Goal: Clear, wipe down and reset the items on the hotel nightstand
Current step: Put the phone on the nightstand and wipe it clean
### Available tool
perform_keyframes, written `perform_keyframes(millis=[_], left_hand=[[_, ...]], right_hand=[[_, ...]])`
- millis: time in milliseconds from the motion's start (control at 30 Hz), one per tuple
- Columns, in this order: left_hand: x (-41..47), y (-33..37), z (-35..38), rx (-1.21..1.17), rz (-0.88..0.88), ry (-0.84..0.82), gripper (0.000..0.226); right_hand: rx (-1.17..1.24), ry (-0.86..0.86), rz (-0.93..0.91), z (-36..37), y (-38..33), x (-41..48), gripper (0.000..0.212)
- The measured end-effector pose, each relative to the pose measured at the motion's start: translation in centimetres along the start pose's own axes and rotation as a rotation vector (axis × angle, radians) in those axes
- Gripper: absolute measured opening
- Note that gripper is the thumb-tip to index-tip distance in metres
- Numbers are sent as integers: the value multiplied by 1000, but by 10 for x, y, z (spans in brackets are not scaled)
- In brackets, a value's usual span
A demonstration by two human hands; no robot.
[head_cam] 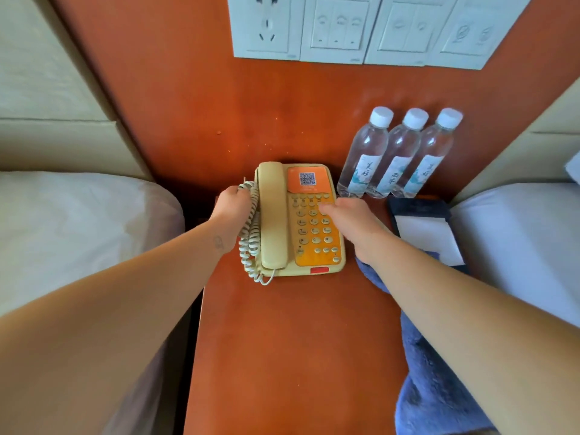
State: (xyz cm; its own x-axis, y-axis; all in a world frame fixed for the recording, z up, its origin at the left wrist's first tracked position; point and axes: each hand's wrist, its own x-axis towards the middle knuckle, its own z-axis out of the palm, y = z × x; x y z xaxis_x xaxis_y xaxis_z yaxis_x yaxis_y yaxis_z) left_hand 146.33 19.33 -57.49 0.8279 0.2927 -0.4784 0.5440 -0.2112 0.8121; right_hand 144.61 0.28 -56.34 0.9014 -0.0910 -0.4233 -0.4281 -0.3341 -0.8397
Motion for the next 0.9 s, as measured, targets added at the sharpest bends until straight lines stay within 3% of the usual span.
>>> perform_keyframes(millis=[100,167,267,333,400,500,633,700,800,900], left_hand=[[-6,8,3,61,-40,-3,63],[-19,15,8,281,39,88,61],[-52,19,17,571,481,220,62],[-66,21,30,698,764,125,60],[-75,24,54,836,909,-75,58],[-83,25,96,952,829,-348,54],[-83,25,141,1047,665,-437,59],[-84,24,154,1173,651,-414,65],[-83,15,167,1266,645,-366,63],[-79,2,174,1318,681,-357,55]], right_hand=[[-221,75,-83,-12,5,-2,22],[-480,214,-100,-33,12,1,30],[-688,227,32,-66,33,7,42],[-729,202,111,-82,45,4,41],[-738,181,138,-94,53,-6,38],[-631,111,120,-98,57,-22,25],[-611,-16,57,-95,62,-25,24],[-608,39,38,-102,64,-18,24],[-670,268,18,-124,72,-6,39],[-662,379,149,-150,95,8,57]])
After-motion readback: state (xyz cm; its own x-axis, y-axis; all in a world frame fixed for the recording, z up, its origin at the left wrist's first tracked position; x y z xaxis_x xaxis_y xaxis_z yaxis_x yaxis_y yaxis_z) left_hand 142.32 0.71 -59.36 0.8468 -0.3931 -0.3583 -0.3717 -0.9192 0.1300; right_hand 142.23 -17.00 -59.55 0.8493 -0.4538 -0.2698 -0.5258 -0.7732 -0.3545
